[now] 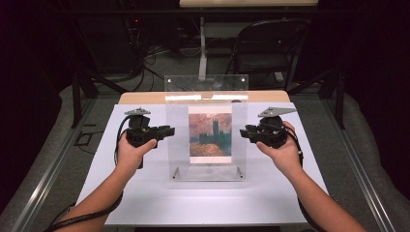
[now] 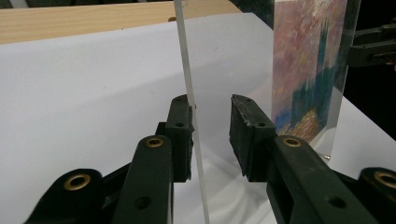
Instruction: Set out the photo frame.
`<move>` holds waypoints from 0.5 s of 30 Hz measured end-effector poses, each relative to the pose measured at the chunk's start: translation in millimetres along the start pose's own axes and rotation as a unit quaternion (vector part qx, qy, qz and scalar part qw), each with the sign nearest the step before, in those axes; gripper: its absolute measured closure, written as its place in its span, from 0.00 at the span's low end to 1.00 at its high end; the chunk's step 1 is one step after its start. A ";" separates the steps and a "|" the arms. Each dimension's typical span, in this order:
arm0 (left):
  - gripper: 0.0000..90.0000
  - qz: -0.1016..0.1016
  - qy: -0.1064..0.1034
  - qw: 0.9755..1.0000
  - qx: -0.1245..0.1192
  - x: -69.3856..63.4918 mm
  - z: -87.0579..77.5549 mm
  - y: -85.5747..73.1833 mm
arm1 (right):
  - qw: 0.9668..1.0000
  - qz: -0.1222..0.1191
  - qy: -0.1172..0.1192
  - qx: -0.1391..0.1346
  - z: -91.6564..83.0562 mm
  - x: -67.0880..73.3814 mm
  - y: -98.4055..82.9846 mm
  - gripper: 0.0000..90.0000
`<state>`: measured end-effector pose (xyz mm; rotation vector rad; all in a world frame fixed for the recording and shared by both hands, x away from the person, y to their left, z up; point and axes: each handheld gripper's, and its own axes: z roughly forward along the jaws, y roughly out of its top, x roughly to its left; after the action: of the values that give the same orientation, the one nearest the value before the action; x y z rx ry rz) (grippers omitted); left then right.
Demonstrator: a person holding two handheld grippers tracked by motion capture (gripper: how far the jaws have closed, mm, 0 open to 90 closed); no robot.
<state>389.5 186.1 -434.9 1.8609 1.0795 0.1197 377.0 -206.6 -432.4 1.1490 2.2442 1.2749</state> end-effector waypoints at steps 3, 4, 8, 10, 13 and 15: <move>0.78 0.002 0.000 1.000 -0.001 -1.4 -1.5 -1.1 | 1.000 0.000 0.000 -0.003 -2.1 1.6 -1.5 0.75; 0.78 0.003 0.001 1.000 0.000 -2.3 -2.4 -1.6 | 1.000 0.001 0.000 -0.004 -2.9 2.1 -1.9 0.75; 0.78 0.010 0.002 1.000 -0.002 -5.5 -5.2 -4.0 | 1.000 -0.001 0.003 -0.007 -6.4 3.3 -4.0 0.76; 0.78 0.010 0.001 1.000 -0.003 -6.7 -6.7 -5.4 | 1.000 -0.002 0.004 -0.010 -7.6 4.5 -5.0 0.77; 0.78 0.011 0.002 1.000 -0.007 -9.0 -8.7 -7.8 | 1.000 -0.002 0.006 -0.013 -10.0 6.1 -6.7 0.77; 0.78 0.012 0.002 1.000 -0.008 -9.9 -10.1 -9.3 | 1.000 -0.002 0.007 -0.015 -11.3 7.4 -7.8 0.78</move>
<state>372.7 187.3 -433.1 1.8611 1.0562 0.1447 361.7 -209.6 -431.7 1.1275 2.2277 1.3145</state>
